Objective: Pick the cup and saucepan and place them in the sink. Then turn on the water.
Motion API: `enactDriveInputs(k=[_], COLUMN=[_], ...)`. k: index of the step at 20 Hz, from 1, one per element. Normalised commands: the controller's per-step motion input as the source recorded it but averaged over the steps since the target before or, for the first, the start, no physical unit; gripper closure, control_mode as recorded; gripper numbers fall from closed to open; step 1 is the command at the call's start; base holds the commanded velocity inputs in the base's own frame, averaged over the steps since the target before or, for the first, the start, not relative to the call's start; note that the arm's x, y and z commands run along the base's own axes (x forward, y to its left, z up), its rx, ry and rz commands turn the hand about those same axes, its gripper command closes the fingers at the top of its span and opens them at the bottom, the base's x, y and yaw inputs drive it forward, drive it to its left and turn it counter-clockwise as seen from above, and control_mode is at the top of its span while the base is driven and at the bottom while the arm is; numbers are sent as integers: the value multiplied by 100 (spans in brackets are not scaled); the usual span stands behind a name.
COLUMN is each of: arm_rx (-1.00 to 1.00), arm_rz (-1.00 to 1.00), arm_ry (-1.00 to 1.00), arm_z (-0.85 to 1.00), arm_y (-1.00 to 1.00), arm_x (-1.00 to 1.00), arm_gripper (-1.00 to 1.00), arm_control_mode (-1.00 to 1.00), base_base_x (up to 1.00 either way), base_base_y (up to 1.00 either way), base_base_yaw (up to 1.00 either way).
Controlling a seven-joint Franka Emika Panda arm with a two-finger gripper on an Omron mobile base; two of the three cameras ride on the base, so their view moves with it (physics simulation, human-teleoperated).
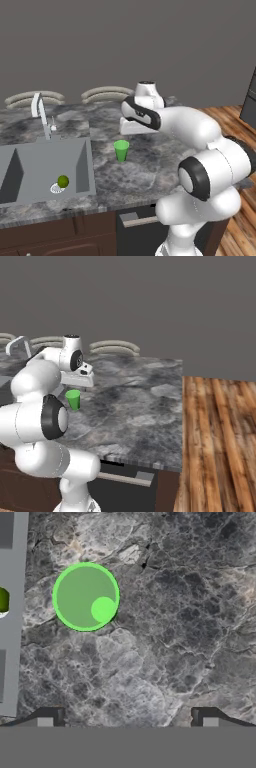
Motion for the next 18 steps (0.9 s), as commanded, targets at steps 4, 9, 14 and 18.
enactDriveInputs(k=[4,9,14,18], arm_rx=[0,0,0,0], arm_rz=[0,0,0,0], arm_ry=[0,0,0,1], arm_z=[-26,-27,-27,-20], arm_y=[6,11,14,7], arm_x=[14,23,29,16], arm_gripper=[-100,-100,-100,-100], arm_control_mode=[-100,-100,-100,-100], base_base_x=[0,0,0,0], base_base_y=[0,0,0,0], base_base_yaw=[0,0,0,0])
